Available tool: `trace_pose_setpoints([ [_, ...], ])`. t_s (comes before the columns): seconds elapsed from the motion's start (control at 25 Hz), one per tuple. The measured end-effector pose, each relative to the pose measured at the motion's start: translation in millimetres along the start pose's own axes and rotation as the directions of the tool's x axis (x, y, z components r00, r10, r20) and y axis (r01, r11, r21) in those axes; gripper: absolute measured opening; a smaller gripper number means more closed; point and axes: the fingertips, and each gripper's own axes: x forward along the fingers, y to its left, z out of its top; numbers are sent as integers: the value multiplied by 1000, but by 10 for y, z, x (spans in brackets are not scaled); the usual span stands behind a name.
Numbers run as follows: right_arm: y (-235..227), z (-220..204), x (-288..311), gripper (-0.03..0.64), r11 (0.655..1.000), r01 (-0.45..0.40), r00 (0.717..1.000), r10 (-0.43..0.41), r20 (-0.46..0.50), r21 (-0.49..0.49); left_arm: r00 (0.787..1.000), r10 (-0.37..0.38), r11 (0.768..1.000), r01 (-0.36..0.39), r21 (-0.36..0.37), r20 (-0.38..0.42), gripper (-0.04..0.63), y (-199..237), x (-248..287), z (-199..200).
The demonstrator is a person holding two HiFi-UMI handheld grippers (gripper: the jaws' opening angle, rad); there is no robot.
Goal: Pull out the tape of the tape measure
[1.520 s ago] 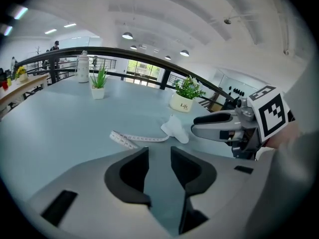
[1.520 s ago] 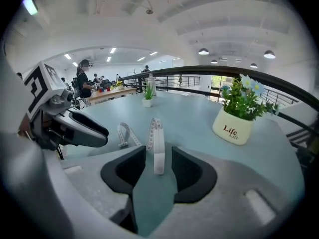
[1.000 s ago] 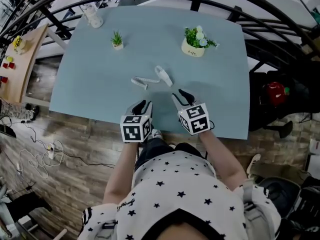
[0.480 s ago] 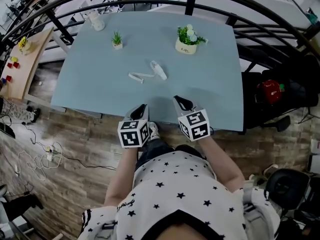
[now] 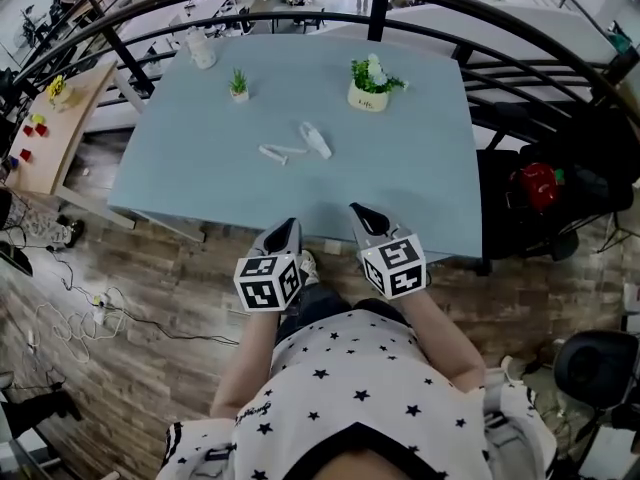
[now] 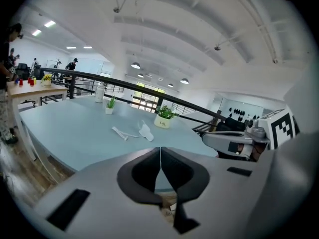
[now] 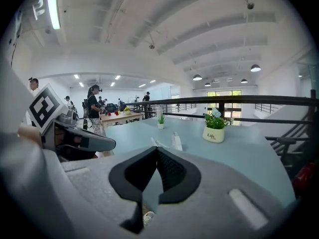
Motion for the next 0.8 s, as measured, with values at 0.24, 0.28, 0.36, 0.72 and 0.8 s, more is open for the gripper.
trace_pose_setpoints([
  [0.24,170,-33,-166,8,1000,-17,1000,17,15,-8,999,-12,1000,12,-3,34,5,-110,-212,-43],
  [0.28,186,-33,-187,8,1000,-20,1000,20,17,-7,999,-15,1000,15,-2,35,5,-129,-234,-44],
  [0.36,206,-41,-222,8,1000,-22,1000,23,21,-5,999,-22,1000,22,1,36,5,-167,-269,-55],
  [0.72,258,-57,-262,8,1000,-23,999,23,26,10,999,-34,999,34,15,34,5,-193,-316,-72],
  [0.8,240,-53,-271,6,1000,-16,999,15,28,5,999,-34,999,34,15,33,5,-196,-307,-71],
])
